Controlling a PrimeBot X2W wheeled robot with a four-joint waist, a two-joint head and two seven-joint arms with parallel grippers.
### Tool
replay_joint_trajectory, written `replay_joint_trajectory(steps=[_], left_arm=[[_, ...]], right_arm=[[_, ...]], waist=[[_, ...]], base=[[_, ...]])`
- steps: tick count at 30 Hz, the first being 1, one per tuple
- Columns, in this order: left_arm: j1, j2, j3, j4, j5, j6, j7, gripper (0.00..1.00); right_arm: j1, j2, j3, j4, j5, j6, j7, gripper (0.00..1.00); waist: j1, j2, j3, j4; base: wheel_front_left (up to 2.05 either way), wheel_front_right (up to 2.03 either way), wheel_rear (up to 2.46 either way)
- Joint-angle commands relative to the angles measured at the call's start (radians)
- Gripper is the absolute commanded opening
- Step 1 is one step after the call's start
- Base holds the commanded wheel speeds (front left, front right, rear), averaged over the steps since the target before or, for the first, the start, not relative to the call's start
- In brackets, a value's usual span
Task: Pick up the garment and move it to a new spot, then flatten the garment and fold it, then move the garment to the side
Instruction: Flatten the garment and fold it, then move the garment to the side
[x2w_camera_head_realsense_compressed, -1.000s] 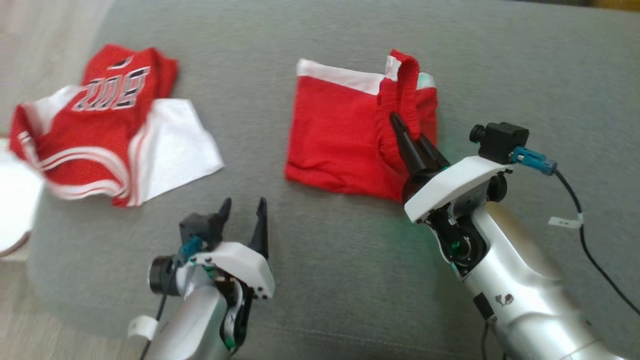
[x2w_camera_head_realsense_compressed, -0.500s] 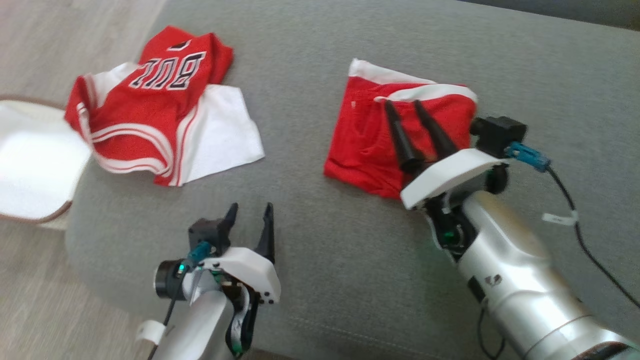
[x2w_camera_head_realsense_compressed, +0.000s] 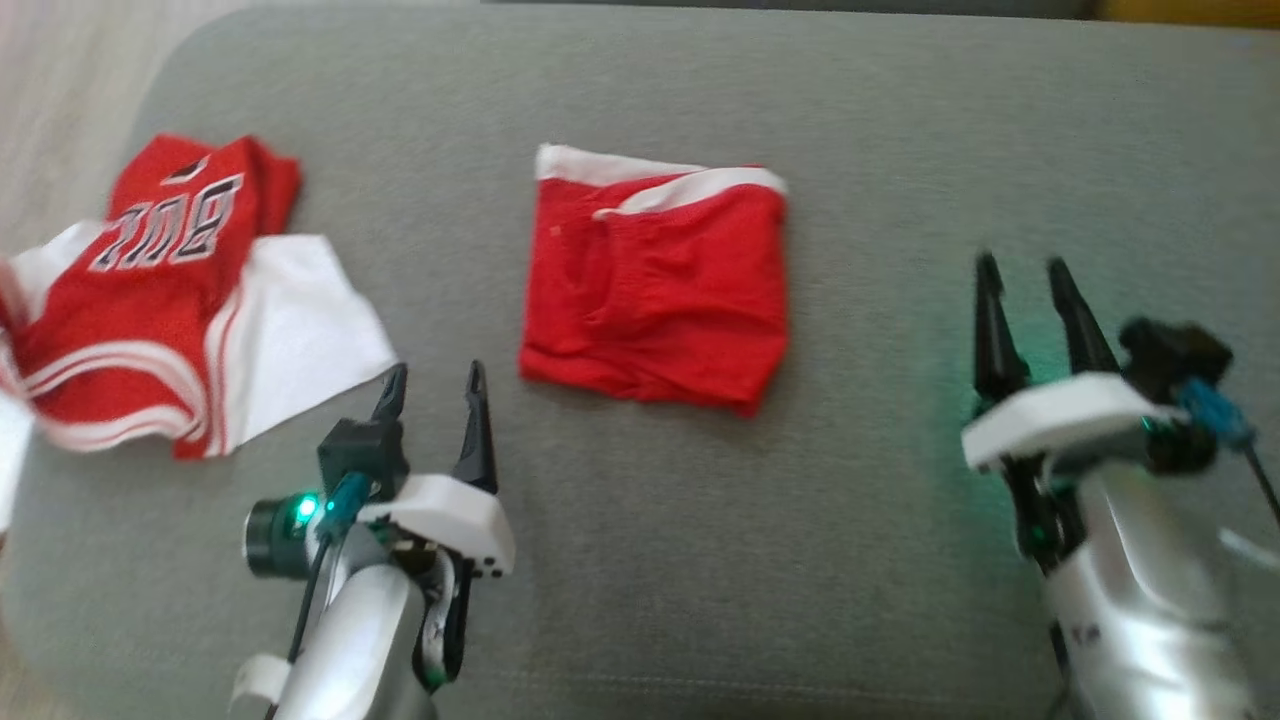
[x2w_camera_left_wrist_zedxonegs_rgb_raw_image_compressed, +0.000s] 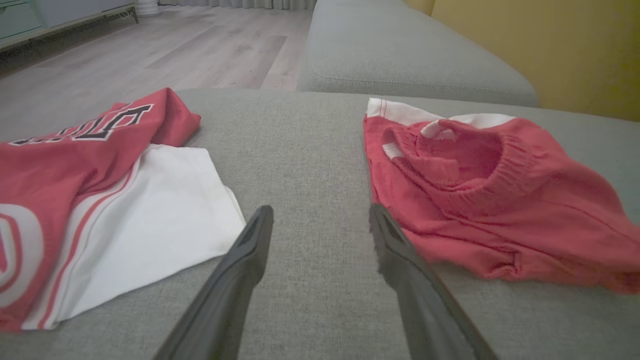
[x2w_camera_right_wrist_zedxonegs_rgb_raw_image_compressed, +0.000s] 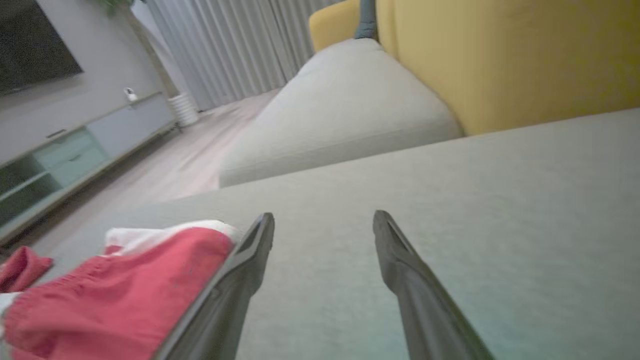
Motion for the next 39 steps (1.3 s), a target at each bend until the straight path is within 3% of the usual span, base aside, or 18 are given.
replay_joint_trajectory(steps=[1, 6, 9, 21, 30, 37, 39], left_arm=[[0.000, 0.015, 0.046, -0.038, 0.014, 0.000, -0.005, 1.00], [0.050, 0.015, 0.101, -0.059, 0.045, -0.014, -0.005, 1.00], [0.099, 0.015, 0.138, -0.069, 0.058, -0.017, -0.005, 1.00], [0.127, 0.015, 0.142, -0.089, 0.043, -0.020, -0.005, 1.00], [0.087, 0.015, 0.056, -0.092, 0.006, -0.017, -0.005, 1.00], [0.083, 0.015, 0.024, -0.100, -0.033, -0.007, -0.005, 1.00], [0.083, 0.015, 0.026, -0.103, -0.031, -0.006, -0.005, 1.00]], right_arm=[[0.002, 0.018, 0.001, -0.046, -0.029, 0.007, -0.011, 1.00], [0.084, 0.026, -0.052, -0.090, -0.104, 0.007, -0.011, 1.00], [0.136, 0.026, -0.037, -0.092, -0.065, 0.007, -0.011, 1.00], [0.155, 0.027, 0.051, -0.082, -0.011, 0.007, -0.011, 1.00], [-0.011, 0.027, 0.237, 0.030, 0.096, 0.007, -0.011, 1.00], [-0.134, 0.027, 0.259, 0.222, 0.134, 0.007, -0.003, 1.00], [-0.157, 0.027, 0.271, 0.274, 0.142, 0.007, 0.006, 0.91]], waist=[[0.0000, 0.0000, -0.019, -0.042], [0.0000, 0.0000, -0.050, -0.091], [0.0000, 0.0000, -0.073, -0.110], [0.0000, 0.0000, -0.069, -0.079], [0.0000, 0.0000, 0.009, 0.055], [0.0000, 0.0000, 0.044, 0.151], [0.0000, 0.0000, 0.050, 0.160]], base=[[0.00, 0.00, 0.00], [0.00, 0.00, 0.00], [0.00, 0.00, 0.00], [0.00, 0.00, 0.00], [0.00, 0.00, 0.00], [0.00, 0.00, 0.00], [0.00, 0.00, 0.00]])
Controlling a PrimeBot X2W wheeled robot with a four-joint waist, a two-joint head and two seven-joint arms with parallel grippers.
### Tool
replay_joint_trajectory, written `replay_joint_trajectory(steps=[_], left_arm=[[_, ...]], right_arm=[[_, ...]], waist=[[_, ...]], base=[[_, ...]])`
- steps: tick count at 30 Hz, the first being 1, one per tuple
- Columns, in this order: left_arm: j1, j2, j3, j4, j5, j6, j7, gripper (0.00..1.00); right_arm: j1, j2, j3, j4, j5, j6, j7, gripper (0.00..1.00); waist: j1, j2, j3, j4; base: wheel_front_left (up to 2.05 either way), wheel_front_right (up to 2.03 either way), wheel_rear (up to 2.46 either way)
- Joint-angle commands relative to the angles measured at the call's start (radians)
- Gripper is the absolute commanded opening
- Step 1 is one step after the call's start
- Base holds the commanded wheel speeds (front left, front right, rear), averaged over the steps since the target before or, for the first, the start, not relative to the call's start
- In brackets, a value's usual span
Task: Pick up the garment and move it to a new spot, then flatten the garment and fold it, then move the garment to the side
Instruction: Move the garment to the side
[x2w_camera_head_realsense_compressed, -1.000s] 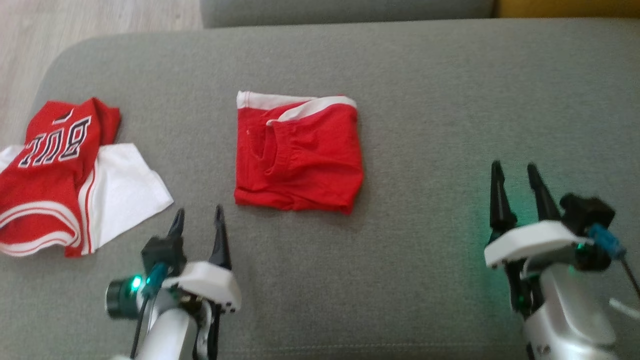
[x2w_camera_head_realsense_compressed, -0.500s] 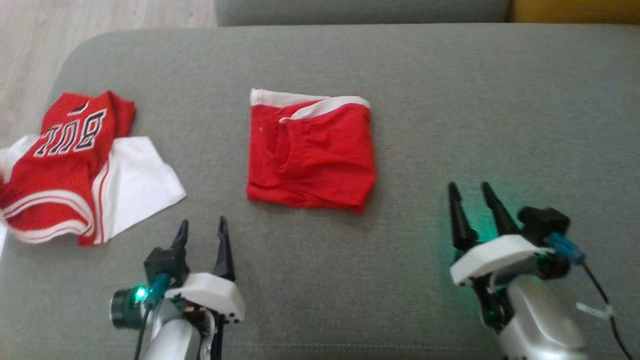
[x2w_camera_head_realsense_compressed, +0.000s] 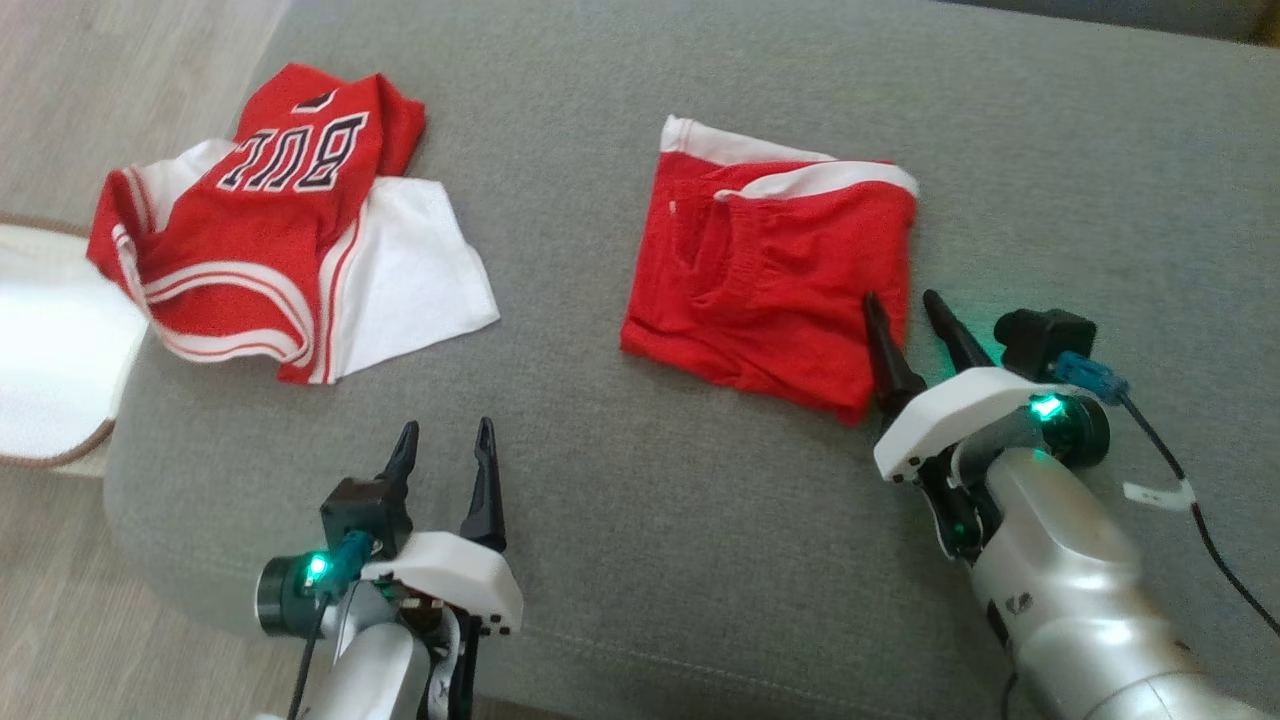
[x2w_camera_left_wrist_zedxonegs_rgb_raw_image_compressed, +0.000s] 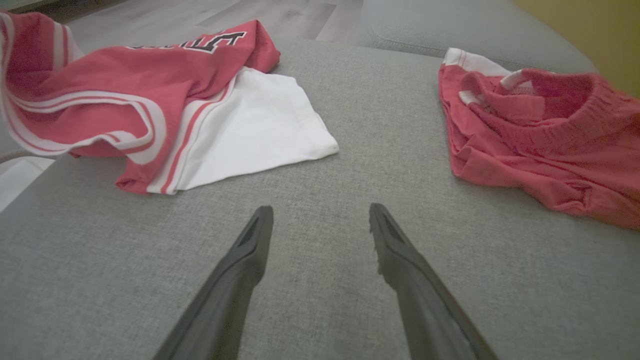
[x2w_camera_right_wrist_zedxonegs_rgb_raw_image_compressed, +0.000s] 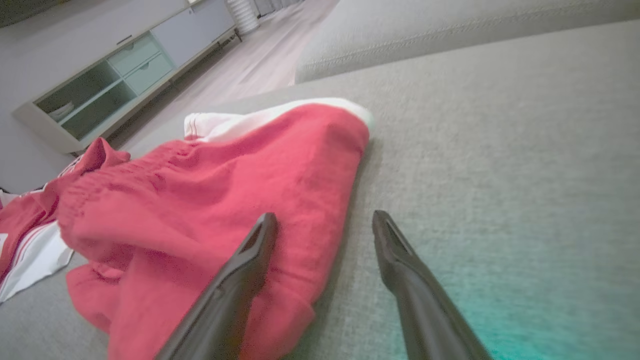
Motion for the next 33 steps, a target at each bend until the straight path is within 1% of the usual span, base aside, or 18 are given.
replay_joint_trajectory(steps=[1, 2, 3, 6, 8, 11, 14, 21, 25, 26, 27, 30, 33], left_arm=[[-0.036, 0.013, 0.029, -0.034, -0.005, 0.002, -0.005, 1.00], [-0.036, 0.013, 0.031, -0.035, -0.005, 0.003, -0.005, 1.00], [-0.036, 0.013, 0.034, -0.035, -0.006, 0.004, -0.005, 1.00], [-0.043, 0.013, 0.036, -0.034, -0.002, 0.002, -0.005, 1.00], [-0.049, 0.013, 0.034, -0.030, 0.007, -0.003, -0.005, 1.00], [-0.062, 0.013, 0.044, -0.024, 0.023, -0.008, -0.005, 1.00], [-0.080, 0.013, 0.054, -0.015, 0.041, -0.018, -0.005, 1.00], [-0.121, 0.014, 0.091, 0.014, 0.095, -0.046, -0.005, 1.00], [-0.128, 0.016, 0.112, 0.035, 0.117, -0.063, -0.005, 1.00], [-0.129, 0.016, 0.114, 0.040, 0.122, -0.068, -0.005, 1.00], [-0.129, 0.016, 0.114, 0.040, 0.122, -0.068, -0.005, 1.00], [-0.131, 0.017, 0.121, 0.051, 0.135, -0.080, -0.005, 1.00], [-0.149, 0.016, 0.112, 0.063, 0.147, -0.095, -0.005, 1.00]], right_arm=[[-0.030, 0.011, 0.032, 0.002, 0.009, 0.007, 0.008, 0.62], [-0.034, 0.011, 0.045, 0.020, 0.021, 0.007, 0.017, 0.19], [-0.038, 0.011, 0.061, 0.028, 0.038, 0.007, 0.022, 0.00], [-0.050, 0.011, 0.097, 0.037, 0.069, 0.007, 0.010, 0.00], [-0.057, 0.011, 0.114, 0.037, 0.078, 0.007, -0.002, 0.00], [-0.055, 0.011, 0.136, 0.025, 0.096, 0.007, -0.012, 0.00], [-0.044, 0.011, 0.159, 0.002, 0.125, 0.007, -0.016, 0.00], [-0.013, 0.011, 0.196, -0.089, 0.181, 0.007, -0.017, 0.00], [0.009, 0.011, 0.218, -0.129, 0.207, 0.007, -0.017, 0.00], [0.015, 0.011, 0.219, -0.137, 0.214, 0.007, -0.017, 0.00], [0.015, 0.011, 0.219, -0.137, 0.214, 0.007, -0.017, 0.00], [0.027, 0.011, 0.215, -0.162, 0.221, 0.007, -0.017, 0.00], [0.028, 0.011, 0.160, -0.171, 0.196, 0.007, -0.017, 0.00]], waist=[[0.0000, 0.0000, 0.018, 0.018], [0.0000, 0.0000, 0.021, 0.018], [0.0000, 0.0000, 0.023, 0.015], [0.0000, 0.0000, 0.024, -0.010], [0.0000, 0.0000, 0.022, -0.046], [0.0000, 0.0000, 0.010, -0.133], [0.0000, 0.0000, 0.003, -0.248], [0.0000, 0.0000, 0.019, -0.552], [0.0000, 0.0000, 0.027, -0.689], [0.0000, 0.0000, 0.029, -0.716], [0.0000, 0.0000, 0.029, -0.716], [0.0000, 0.0000, 0.037, -0.779], [0.0000, 0.0000, 0.050, -0.788]], base=[[0.00, 0.00, 0.00], [0.00, 0.00, 0.00], [0.00, 0.00, 0.00], [0.00, 0.00, 0.00], [0.00, 0.00, 0.00], [0.00, 0.00, 0.00], [0.00, 0.00, 0.00], [0.00, 0.00, 0.00], [0.00, 0.00, 0.00], [0.00, 0.00, 0.00], [0.00, 0.00, 0.00], [0.00, 0.00, 0.00], [0.00, 0.00, 0.00]])
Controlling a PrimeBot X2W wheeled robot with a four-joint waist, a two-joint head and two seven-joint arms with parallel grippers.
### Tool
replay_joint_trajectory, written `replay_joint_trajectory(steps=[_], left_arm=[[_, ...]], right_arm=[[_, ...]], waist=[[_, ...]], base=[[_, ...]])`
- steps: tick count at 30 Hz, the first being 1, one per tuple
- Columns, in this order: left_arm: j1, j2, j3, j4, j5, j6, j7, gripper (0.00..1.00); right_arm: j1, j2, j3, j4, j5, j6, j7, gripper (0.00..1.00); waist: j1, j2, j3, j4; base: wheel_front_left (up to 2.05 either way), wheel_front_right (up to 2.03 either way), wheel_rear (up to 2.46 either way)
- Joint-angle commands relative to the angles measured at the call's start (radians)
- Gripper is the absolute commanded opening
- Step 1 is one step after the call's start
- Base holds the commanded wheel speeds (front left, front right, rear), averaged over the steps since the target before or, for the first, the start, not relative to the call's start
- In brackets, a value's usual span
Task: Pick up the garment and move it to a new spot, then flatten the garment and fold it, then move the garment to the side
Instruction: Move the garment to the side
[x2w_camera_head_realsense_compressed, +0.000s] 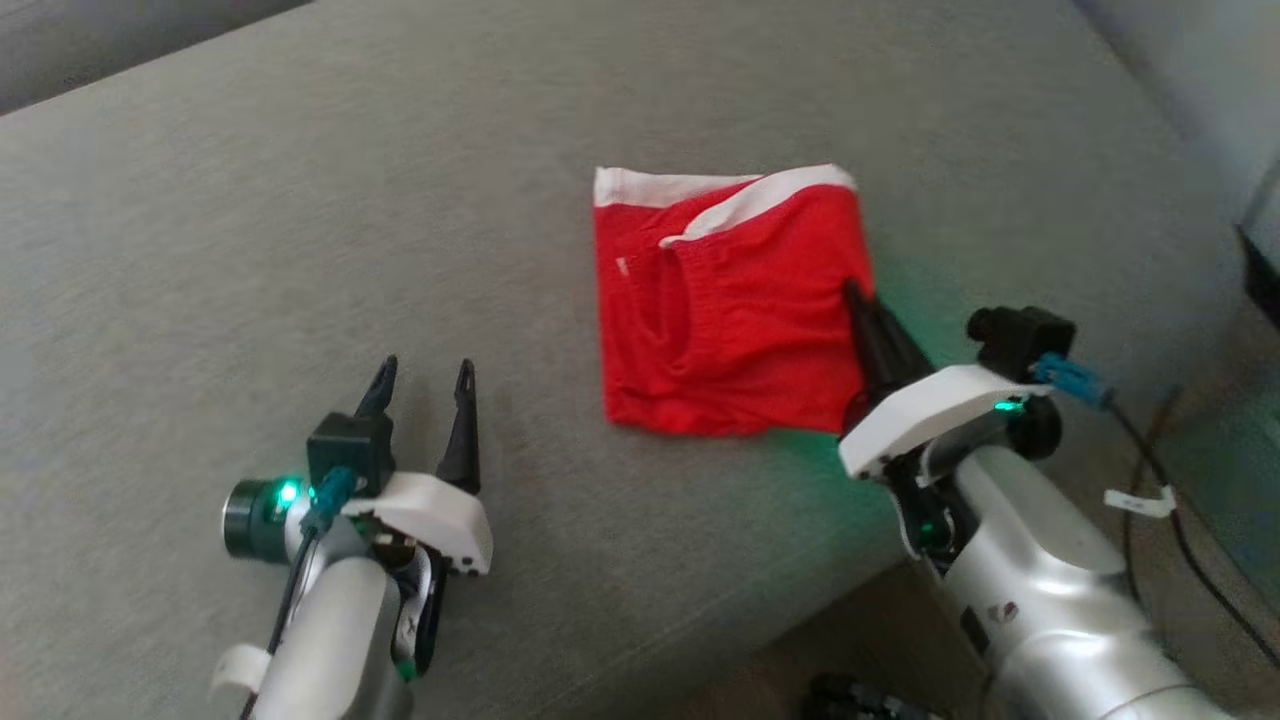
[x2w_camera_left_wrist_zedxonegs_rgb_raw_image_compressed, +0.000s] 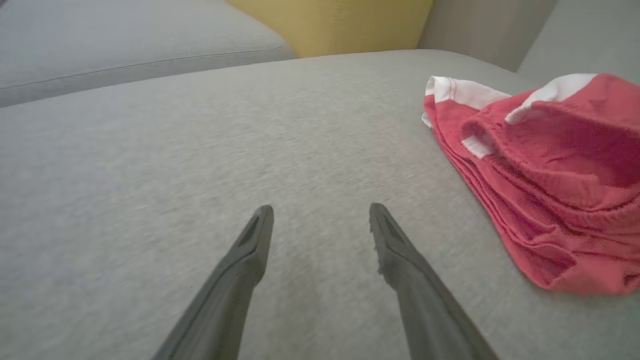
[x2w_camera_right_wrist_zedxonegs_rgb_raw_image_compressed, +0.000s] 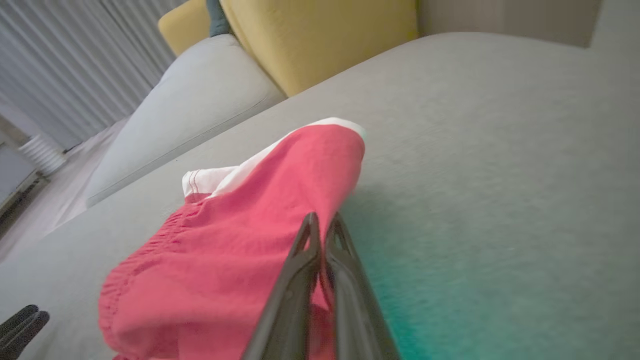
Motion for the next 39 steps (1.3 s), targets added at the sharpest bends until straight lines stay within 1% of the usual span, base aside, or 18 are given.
replay_joint_trajectory(steps=[1, 5, 8, 10, 14, 17, 20, 25, 27, 30, 31, 32, 33, 37, 38, 39], left_arm=[[-0.047, 0.011, 0.028, -0.021, 0.008, -0.004, -0.005, 1.00], [-0.050, 0.010, 0.031, -0.019, 0.011, -0.006, -0.005, 1.00], [-0.048, 0.009, 0.029, -0.029, 0.016, -0.004, -0.005, 1.00], [-0.045, 0.009, 0.028, -0.035, 0.018, -0.003, -0.005, 1.00], [-0.039, 0.009, 0.032, -0.043, 0.022, -0.001, -0.005, 1.00], [-0.039, 0.008, 0.035, -0.053, 0.025, 0.000, -0.005, 1.00], [-0.038, 0.008, 0.035, -0.067, 0.027, 0.002, -0.005, 1.00], [-0.033, 0.008, 0.044, -0.080, 0.029, 0.003, -0.005, 1.00], [-0.031, 0.008, 0.051, -0.084, 0.031, 0.003, -0.005, 1.00], [-0.030, 0.008, 0.056, -0.087, 0.031, 0.004, -0.005, 1.00], [-0.031, 0.008, 0.056, -0.087, 0.030, 0.003, -0.005, 1.00], [-0.032, 0.008, 0.056, -0.087, 0.029, 0.003, -0.005, 1.00], [-0.034, 0.008, 0.056, -0.087, 0.029, 0.003, -0.005, 1.00], [-0.039, 0.008, 0.058, -0.085, 0.023, 0.006, -0.005, 1.00], [-0.039, 0.008, 0.058, -0.085, 0.023, 0.006, -0.005, 1.00], [-0.038, 0.008, 0.058, -0.086, 0.021, 0.006, -0.005, 1.00]], right_arm=[[-0.013, 0.010, -0.014, -0.035, -0.024, 0.007, -0.014, 0.00], [-0.054, 0.010, -0.056, -0.019, -0.105, 0.007, -0.014, 0.00], [-0.119, -0.006, -0.116, 0.025, -0.182, 0.007, -0.014, 0.00], [-0.171, -0.028, -0.155, 0.065, -0.232, 0.007, -0.014, 0.00], [-0.278, -0.088, -0.221, 0.181, -0.325, 0.007, -0.014, 0.00], [-0.345, -0.152, -0.277, 0.271, -0.387, 0.007, -0.014, 0.00], [-0.389, -0.217, -0.331, 0.329, -0.442, 0.007, -0.014, 0.00], [-0.414, -0.279, -0.411, 0.352, -0.515, 0.007, -0.014, 0.00], [-0.416, -0.293, -0.442, 0.345, -0.557, 0.007, -0.014, 0.00], [-0.412, -0.292, -0.475, 0.323, -0.600, 0.007, -0.014, 0.00], [-0.410, -0.294, -0.491, 0.307, -0.616, 0.007, -0.014, 0.30], [-0.406, -0.293, -0.509, 0.287, -0.631, 0.007, -0.014, 0.87], [-0.398, -0.291, -0.531, 0.264, -0.646, 0.007, -0.014, 1.00], [-0.369, -0.262, -0.583, 0.189, -0.700, 0.007, -0.014, 1.00], [-0.369, -0.262, -0.583, 0.189, -0.700, 0.007, -0.014, 1.00], [-0.363, -0.254, -0.601, 0.161, -0.709, 0.007, -0.014, 1.00]], waist=[[0.0000, 0.0000, 0.025, -0.069], [0.0000, 0.0000, 0.030, -0.066], [0.0000, 0.0000, 0.044, -0.027], [0.0000, 0.0000, 0.052, 0.002], [0.0000, 0.0000, 0.072, 0.060], [0.0000, 0.0000, 0.084, 0.096], [0.0000, 0.0000, 0.092, 0.122], [0.0000, 0.0000, 0.097, 0.130], [0.0000, 0.0000, 0.098, 0.127], [0.0000, 0.0000, 0.098, 0.121], [0.0000, 0.0000, 0.098, 0.120], [0.0000, 0.0000, 0.099, 0.120], [0.0000, 0.0000, 0.099, 0.121], [0.0000, 0.0000, 0.095, 0.131], [0.0000, 0.0000, 0.095, 0.131], [0.0000, 0.0000, 0.093, 0.135]], base=[[0.00, 0.00, 0.00], [0.00, 0.00, 0.00], [0.00, 0.00, 0.00], [0.00, 0.00, 0.00], [0.00, 0.00, 0.00], [0.00, 0.00, 0.00], [0.00, 0.00, 0.00], [0.00, 0.00, 0.00], [0.00, 0.00, 0.00], [0.00, 0.00, 0.00], [0.00, 0.00, 0.00], [0.00, 0.00, 0.00], [0.00, 0.00, 0.00], [0.00, 0.00, 0.00], [0.00, 0.00, 0.00], [0.00, 0.00, 0.00]])
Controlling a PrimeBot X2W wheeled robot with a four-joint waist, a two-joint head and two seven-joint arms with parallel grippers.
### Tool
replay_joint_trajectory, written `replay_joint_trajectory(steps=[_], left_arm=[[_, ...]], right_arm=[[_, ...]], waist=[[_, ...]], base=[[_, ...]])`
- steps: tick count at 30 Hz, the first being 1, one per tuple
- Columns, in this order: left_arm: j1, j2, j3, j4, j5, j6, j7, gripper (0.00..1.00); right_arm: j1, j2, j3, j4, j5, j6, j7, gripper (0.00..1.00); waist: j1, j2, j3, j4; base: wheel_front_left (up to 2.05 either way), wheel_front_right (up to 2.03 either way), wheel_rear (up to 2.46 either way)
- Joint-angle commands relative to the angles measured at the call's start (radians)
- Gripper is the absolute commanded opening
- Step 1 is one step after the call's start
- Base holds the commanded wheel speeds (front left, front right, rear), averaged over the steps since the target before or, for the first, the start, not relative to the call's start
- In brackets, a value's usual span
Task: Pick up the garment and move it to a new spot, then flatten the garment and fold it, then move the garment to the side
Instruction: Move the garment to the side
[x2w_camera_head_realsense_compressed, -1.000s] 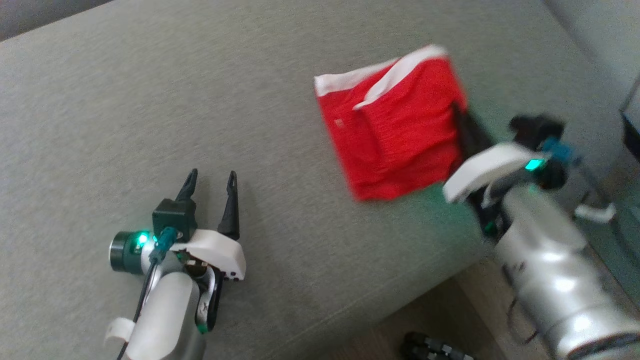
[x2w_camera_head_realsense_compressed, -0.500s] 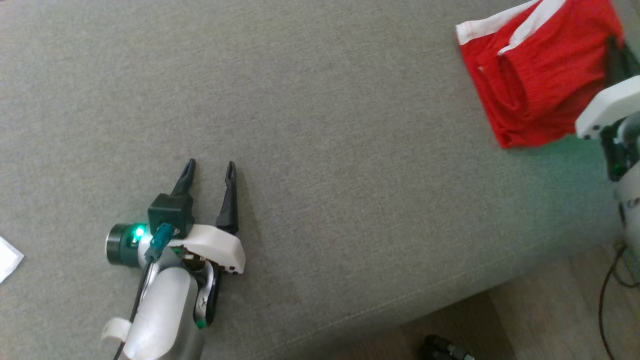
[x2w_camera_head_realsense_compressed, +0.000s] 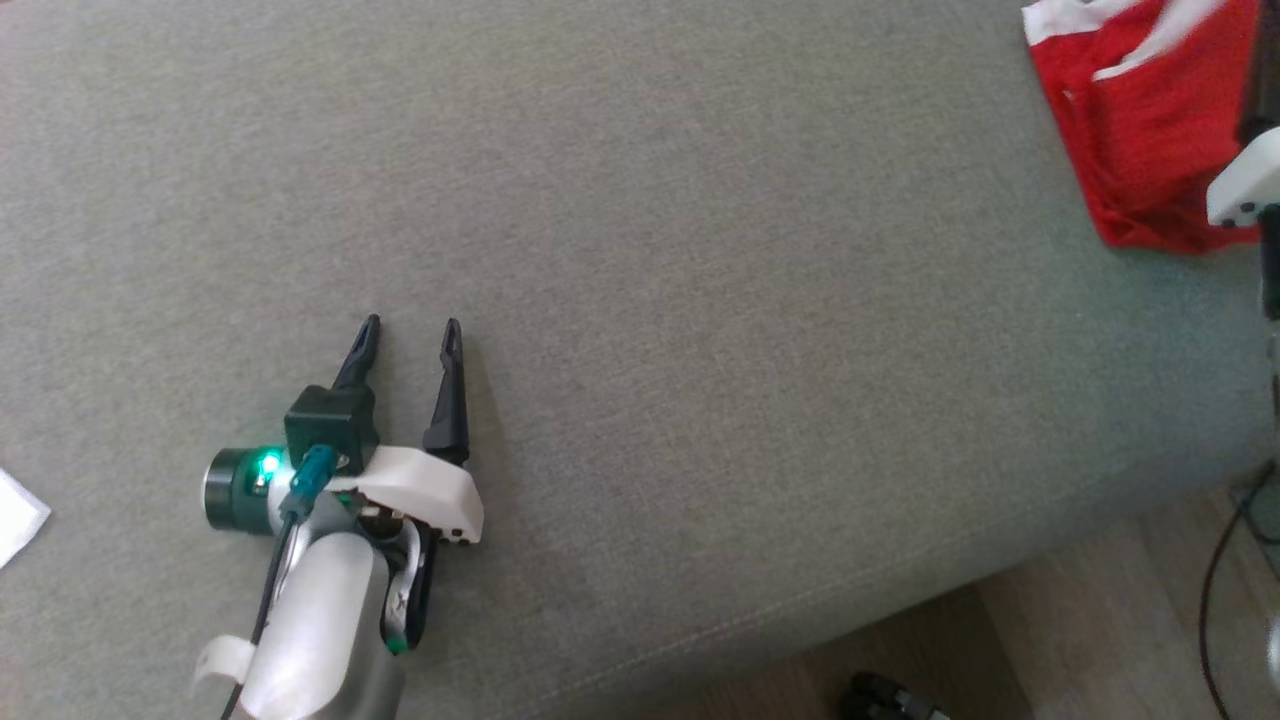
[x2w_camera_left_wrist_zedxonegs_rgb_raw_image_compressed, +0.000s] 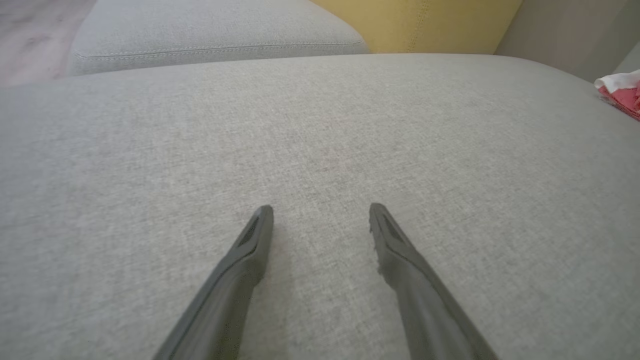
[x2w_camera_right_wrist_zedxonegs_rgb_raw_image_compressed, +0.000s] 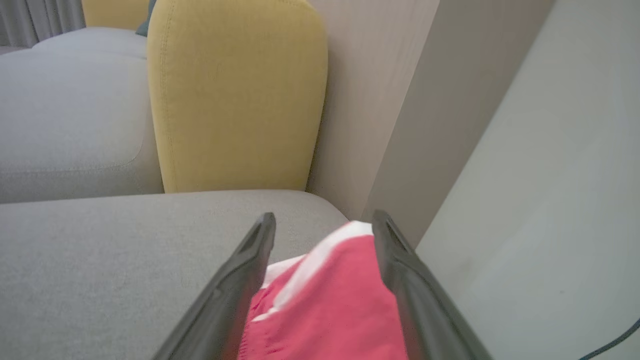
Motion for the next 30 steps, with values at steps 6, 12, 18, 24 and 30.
replay_joint_trajectory(steps=[6, 12, 18, 24, 30], left_arm=[[0.001, 0.008, 0.037, -0.035, -0.016, 0.019, -0.005, 1.00], [0.031, 0.008, 0.047, -0.050, -0.040, 0.044, -0.005, 1.00], [0.072, 0.008, 0.075, -0.068, -0.054, 0.065, -0.005, 1.00], [0.128, 0.008, 0.122, -0.080, -0.047, 0.071, -0.005, 1.00], [0.178, 0.008, 0.157, -0.082, -0.040, 0.065, -0.005, 1.00]], right_arm=[[0.062, 0.098, -0.006, -0.232, 0.001, 0.007, -0.011, 1.00], [0.173, 0.201, 0.065, -0.358, 0.069, 0.007, -0.011, 1.00], [0.330, 0.243, 0.131, -0.455, 0.135, 0.007, -0.011, 1.00], [0.483, 0.256, 0.183, -0.470, 0.161, 0.007, -0.011, 1.00], [0.586, 0.257, 0.214, -0.480, 0.205, 0.007, -0.011, 1.00]], waist=[[0.0000, 0.0000, -0.029, 0.040], [0.0000, 0.0000, -0.086, 0.113], [0.0000, 0.0000, -0.134, 0.199], [0.0000, 0.0000, -0.181, 0.259], [0.0000, 0.0000, -0.230, 0.280]], base=[[0.00, 0.00, 0.00], [0.00, 0.00, 0.00], [0.00, 0.00, 0.00], [0.00, 0.00, 0.00], [0.00, 0.00, 0.00]])
